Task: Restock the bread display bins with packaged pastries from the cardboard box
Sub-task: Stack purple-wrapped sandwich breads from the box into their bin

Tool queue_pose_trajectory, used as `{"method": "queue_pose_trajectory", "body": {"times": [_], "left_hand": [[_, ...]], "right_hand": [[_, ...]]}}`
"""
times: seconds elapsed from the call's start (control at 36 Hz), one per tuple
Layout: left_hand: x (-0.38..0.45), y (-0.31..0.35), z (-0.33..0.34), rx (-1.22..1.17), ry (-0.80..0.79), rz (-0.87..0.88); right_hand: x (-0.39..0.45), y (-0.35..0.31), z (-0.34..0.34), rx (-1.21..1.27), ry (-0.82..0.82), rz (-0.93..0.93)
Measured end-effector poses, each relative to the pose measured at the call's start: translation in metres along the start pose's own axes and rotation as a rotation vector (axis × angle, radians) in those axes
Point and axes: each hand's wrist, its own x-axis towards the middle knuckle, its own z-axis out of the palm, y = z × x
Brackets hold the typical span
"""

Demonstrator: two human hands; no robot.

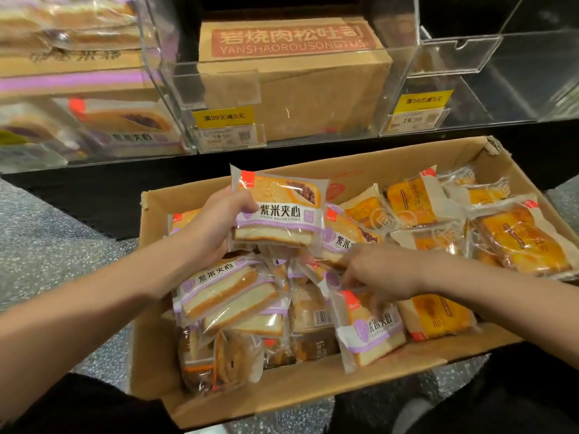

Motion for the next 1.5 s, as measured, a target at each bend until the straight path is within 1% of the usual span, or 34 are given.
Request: {"method": "queue_pose_trajectory", "body": {"times": [0.06,0.14,0.19,0.28,0.31,0.36,0.42,0.47,0.53,0.61,0.64,0.69,0.75,0.78,0.83,0.86,0.89,0.92,0.97,1.06,1.14,1.19,1.25,1.31,1.33,1.42,1.5], "left_hand": [[0.001,-0.001,-0.001,0.007,0.003,0.004],[0.001,0.002,-0.002,0.021,0.035,0.032],[0.000,0.004,-0.002,0.059,0.039,0.047],[-0.001,0.002,0.000,0.104,0.016,0.070],[0.000,0.001,0.001,0.119,0.011,0.085],[-0.002,0.002,0.004,0.124,-0.033,0.070],[-0.007,0.004,0.008,0.086,-0.131,0.020],[-0.008,0.004,0.011,0.098,-0.195,0.030],[-0.010,0.004,0.011,0.115,-0.201,0.083],[-0.011,0.005,0.008,0.058,-0.162,0.105],[-0.010,0.005,0.006,0.034,-0.139,0.108],[-0.008,0.010,0.001,-0.013,-0.088,0.127],[-0.006,0.015,-0.005,-0.044,-0.038,0.128],[-0.006,0.018,-0.008,-0.058,-0.019,0.136],[-0.008,0.025,-0.013,-0.071,0.011,0.158],[-0.009,0.029,-0.015,-0.084,0.021,0.160],[-0.011,0.033,-0.018,-0.099,0.027,0.163],[-0.013,0.036,-0.020,-0.110,0.028,0.168],[-0.015,0.043,-0.024,-0.126,0.021,0.178],[-0.021,0.055,-0.033,-0.116,-0.010,0.194],[-0.031,0.070,-0.049,-0.109,-0.053,0.222],[-0.037,0.081,-0.066,-0.162,-0.045,0.252],[-0.043,0.092,-0.086,-0.268,-0.022,0.294],[-0.048,0.103,-0.111,-0.321,0.040,0.317],[-0.050,0.107,-0.124,-0.311,0.075,0.327],[-0.056,0.122,-0.159,-0.203,0.191,0.377],[-0.062,0.142,-0.185,-0.100,0.286,0.481]], "right_hand": [[-0.007,0.006,-0.004,0.121,-0.002,-0.058],[-0.019,0.015,-0.017,0.473,0.033,-0.111],[-0.026,0.016,-0.028,0.675,0.133,-0.134],[-0.031,0.011,-0.047,1.020,0.369,-0.177],[-0.029,0.010,-0.052,1.038,0.464,-0.170],[-0.026,0.008,-0.059,0.870,0.635,-0.102],[-0.022,0.005,-0.064,0.700,0.741,0.013],[-0.020,-0.001,-0.068,0.633,0.808,0.134],[-0.019,-0.007,-0.072,0.598,0.873,0.262],[-0.017,-0.008,-0.077,0.526,0.999,0.445],[-0.016,-0.007,-0.078,0.544,1.045,0.478],[-0.013,-0.003,-0.079,0.687,1.105,0.512],[-0.009,0.001,-0.081,0.923,1.064,0.530],[-0.009,0.000,-0.082,1.092,1.002,0.507],[-0.008,-0.004,-0.084,1.486,0.808,0.364],[-0.007,-0.007,-0.084,1.626,0.708,0.261],[-0.006,-0.011,-0.085,1.694,0.648,0.165],[-0.004,-0.015,-0.085,1.717,0.626,0.092],[0.004,-0.022,-0.087,1.720,0.658,0.035],[0.011,-0.036,-0.098,1.726,0.767,0.006],[0.015,-0.049,-0.116,1.692,0.857,0.020],[0.018,-0.058,-0.132,1.696,0.877,0.006],[0.024,-0.065,-0.151,1.699,0.887,-0.008],[0.030,-0.074,-0.174,1.697,0.872,-0.051],[0.033,-0.079,-0.186,1.703,0.856,-0.086],[0.043,-0.095,-0.223,1.715,0.811,-0.182],[0.055,-0.108,-0.258,1.671,0.827,-0.198]]}}
